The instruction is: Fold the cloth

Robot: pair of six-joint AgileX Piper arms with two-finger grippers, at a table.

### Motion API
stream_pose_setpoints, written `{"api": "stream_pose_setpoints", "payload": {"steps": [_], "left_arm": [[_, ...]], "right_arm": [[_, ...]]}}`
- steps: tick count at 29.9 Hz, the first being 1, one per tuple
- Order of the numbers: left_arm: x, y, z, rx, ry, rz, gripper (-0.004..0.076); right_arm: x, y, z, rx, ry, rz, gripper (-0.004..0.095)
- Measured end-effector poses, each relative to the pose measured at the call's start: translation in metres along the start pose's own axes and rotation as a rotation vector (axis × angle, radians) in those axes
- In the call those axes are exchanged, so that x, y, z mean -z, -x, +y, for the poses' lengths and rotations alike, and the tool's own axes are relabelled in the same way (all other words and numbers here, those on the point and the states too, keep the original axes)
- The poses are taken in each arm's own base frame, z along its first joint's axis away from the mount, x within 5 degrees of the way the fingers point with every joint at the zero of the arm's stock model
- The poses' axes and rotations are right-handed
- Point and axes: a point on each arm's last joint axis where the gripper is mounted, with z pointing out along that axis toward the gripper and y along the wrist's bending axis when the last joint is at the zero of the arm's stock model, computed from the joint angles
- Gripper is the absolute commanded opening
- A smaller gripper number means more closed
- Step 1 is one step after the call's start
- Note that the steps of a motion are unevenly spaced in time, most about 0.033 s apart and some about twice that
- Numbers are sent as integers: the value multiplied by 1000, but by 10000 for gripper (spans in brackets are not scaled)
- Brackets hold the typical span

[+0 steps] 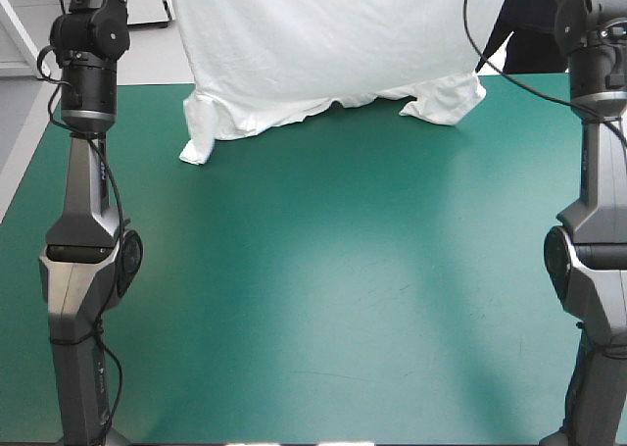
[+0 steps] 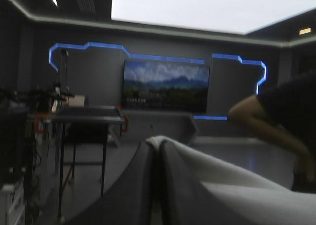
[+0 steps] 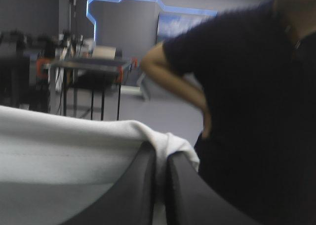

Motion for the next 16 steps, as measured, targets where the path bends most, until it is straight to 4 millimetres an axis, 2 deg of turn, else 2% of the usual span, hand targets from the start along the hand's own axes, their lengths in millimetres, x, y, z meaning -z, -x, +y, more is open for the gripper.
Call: {"api": "stream_pose_setpoints", "payload": {"steps": [3, 7, 13, 16], "left_arm": [[0, -21, -1, -22, -28, 188, -22], [9, -44, -3, -57, -65, 460, -22], [30, -95, -3, -40, -112, 932, -22], [35, -120, -2, 4, -120, 1063, -22]], "right_arm": [[-10, -38, 12, 38, 58, 174, -17], [-12, -75, 34, 81, 159, 371, -17], [-3, -123, 60, 95, 298, 658, -17], [4, -146, 64, 89, 339, 787, -17]]}}
